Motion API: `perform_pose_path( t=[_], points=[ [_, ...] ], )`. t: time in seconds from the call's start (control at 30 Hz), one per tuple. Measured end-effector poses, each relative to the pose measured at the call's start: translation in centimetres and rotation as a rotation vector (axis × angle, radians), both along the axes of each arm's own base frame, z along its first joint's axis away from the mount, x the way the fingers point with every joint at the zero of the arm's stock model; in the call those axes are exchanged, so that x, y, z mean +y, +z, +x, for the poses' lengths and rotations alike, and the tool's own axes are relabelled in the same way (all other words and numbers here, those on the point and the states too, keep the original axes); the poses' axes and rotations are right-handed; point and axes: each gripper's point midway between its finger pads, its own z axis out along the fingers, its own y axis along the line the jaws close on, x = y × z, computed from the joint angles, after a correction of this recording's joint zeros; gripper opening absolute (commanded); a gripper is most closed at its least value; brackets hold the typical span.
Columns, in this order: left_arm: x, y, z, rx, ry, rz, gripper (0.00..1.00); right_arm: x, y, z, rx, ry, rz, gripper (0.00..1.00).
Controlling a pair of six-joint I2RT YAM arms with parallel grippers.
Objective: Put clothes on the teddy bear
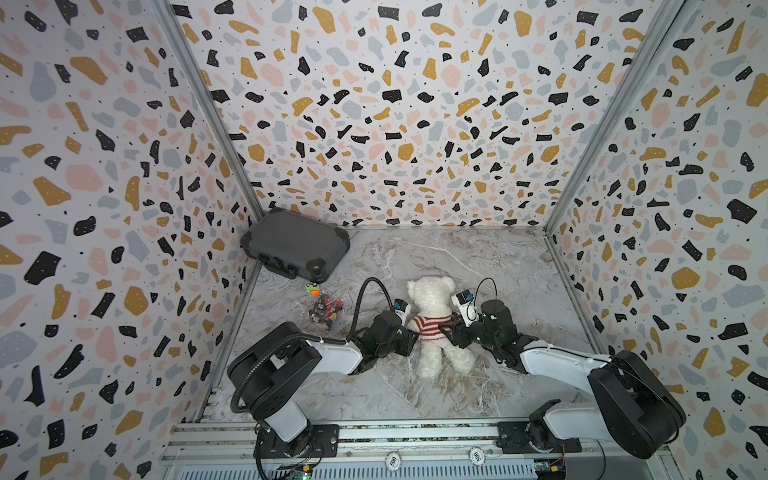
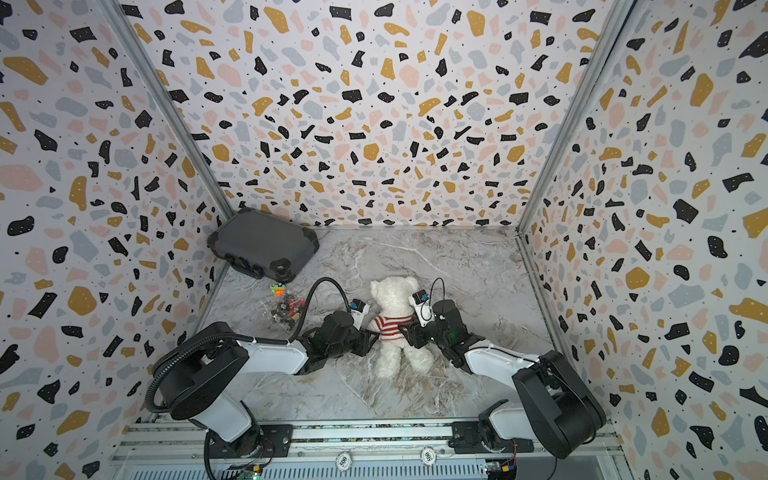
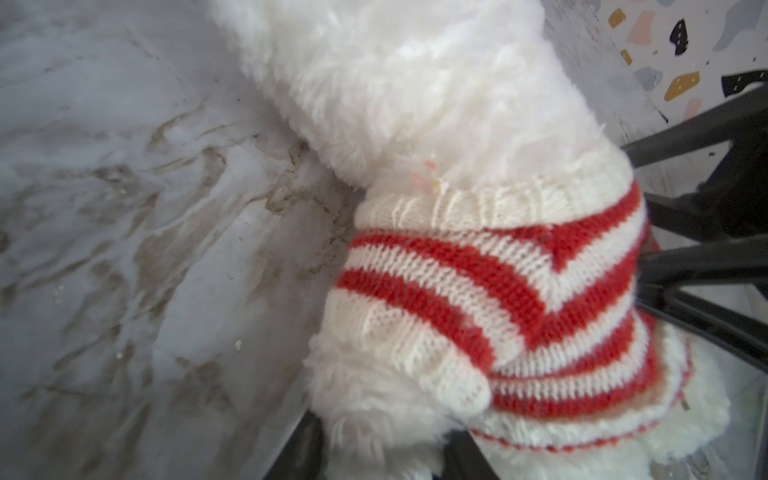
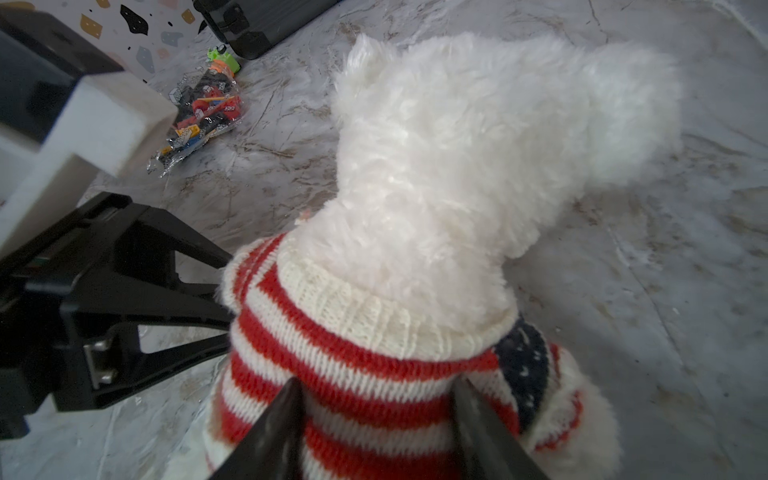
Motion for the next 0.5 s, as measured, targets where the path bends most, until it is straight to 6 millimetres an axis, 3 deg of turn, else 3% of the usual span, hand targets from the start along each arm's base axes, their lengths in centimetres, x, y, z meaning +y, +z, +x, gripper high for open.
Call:
perform_pose_path(
  t=[0.27,0.4,0.5],
  points=[
    [-0.1,0.1,-0.1,-0.003,-0.015,-0.002,0.00,0.0,0.0,0.0,-0.002,0.000,-0.002,0.57],
    [0.0,0.7,-0.1,-0.010,-0.012,-0.007,0.00,0.0,0.2,0.0,-0.004,0.000,-0.001,0.57],
    [0.3,2.4,-0.2,-0.040,0.005,-0.023,0.00,-0.1,0.4,-0.1,-0.007,-0.002,0.001,0.62]
  ],
)
